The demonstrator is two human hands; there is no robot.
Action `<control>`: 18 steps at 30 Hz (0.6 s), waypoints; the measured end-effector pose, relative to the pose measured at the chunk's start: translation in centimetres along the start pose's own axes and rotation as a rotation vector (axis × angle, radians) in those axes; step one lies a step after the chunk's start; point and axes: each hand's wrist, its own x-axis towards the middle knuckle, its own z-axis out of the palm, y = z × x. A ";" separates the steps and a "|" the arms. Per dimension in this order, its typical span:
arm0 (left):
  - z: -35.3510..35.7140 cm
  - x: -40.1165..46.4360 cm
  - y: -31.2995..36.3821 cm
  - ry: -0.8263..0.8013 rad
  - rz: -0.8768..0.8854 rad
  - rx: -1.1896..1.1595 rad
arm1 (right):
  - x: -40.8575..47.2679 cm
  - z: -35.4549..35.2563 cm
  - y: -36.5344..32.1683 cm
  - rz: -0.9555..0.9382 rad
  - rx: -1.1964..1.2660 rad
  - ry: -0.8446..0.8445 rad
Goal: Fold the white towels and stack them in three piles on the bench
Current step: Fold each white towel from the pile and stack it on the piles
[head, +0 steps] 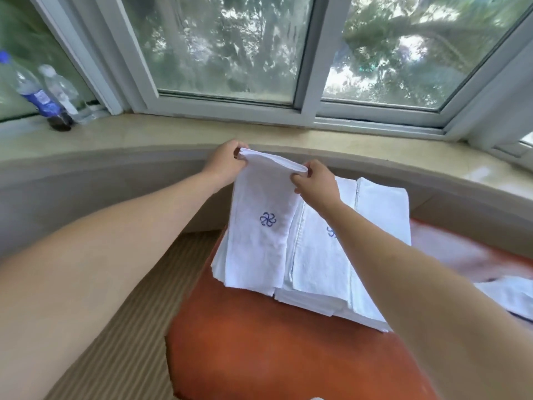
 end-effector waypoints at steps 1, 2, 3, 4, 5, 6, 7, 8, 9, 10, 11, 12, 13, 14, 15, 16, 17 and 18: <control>0.7 1.2 -0.7 -0.026 -0.006 -0.010 | 1.0 0.5 0.5 0.022 -0.012 0.003; 1.3 2.4 -1.3 -0.047 -0.011 -0.023 | 2.1 0.9 1.0 0.038 -0.024 0.007; 1.9 3.6 -1.9 -0.065 -0.015 -0.035 | 3.1 1.4 1.5 0.051 -0.032 0.010; 2.6 4.7 -2.4 -0.079 -0.020 -0.047 | 4.1 1.8 1.9 0.062 -0.034 0.011; 3.1 5.8 -2.9 -0.086 -0.026 -0.061 | 5.1 2.1 2.3 0.073 -0.031 0.012; 3.8 6.8 -3.4 -0.090 -0.035 -0.075 | 6.1 2.5 2.8 0.086 -0.023 0.013; 4.4 7.7 -3.8 -0.094 -0.046 -0.089 | 7.1 2.9 3.2 0.102 -0.012 0.013; 5.0 8.6 -4.1 -0.099 -0.057 -0.109 | 8.0 3.3 3.7 0.118 -0.001 0.013; 5.7 9.4 -4.4 -0.102 -0.066 -0.138 | 9.0 3.8 4.3 0.134 0.008 0.017; 6.3 10.0 -4.8 -0.102 -0.071 -0.163 | 9.8 4.3 4.9 0.152 0.020 0.022; 7.0 10.5 -5.2 -0.103 -0.072 -0.176 | 10.4 4.8 5.6 0.176 0.045 0.028; 7.7 11.0 -5.7 -0.117 -0.079 -0.181 | 11.0 5.3 6.4 0.206 0.088 0.030; 8.4 11.3 -6.3 -0.152 -0.100 -0.186 | 11.3 5.8 7.2 0.243 0.137 0.021; 9.1 11.3 -6.9 -0.207 -0.140 -0.192 | 11.4 6.3 8.1 0.284 0.171 -0.003; 9.6 11.2 -7.7 -0.270 -0.193 -0.192 | 11.1 6.8 8.9 0.322 0.183 -0.037; 10.1 11.0 -8.5 -0.321 -0.244 -0.183 | 10.8 7.3 9.8 0.357 0.183 -0.076; 10.4 10.6 -9.5 -0.355 -0.284 -0.170 | 10.4 7.8 10.6 0.382 0.180 -0.109; 10.6 10.1 -10.4 -0.375 -0.308 -0.160 | 9.9 8.1 11.3 0.392 0.174 -0.128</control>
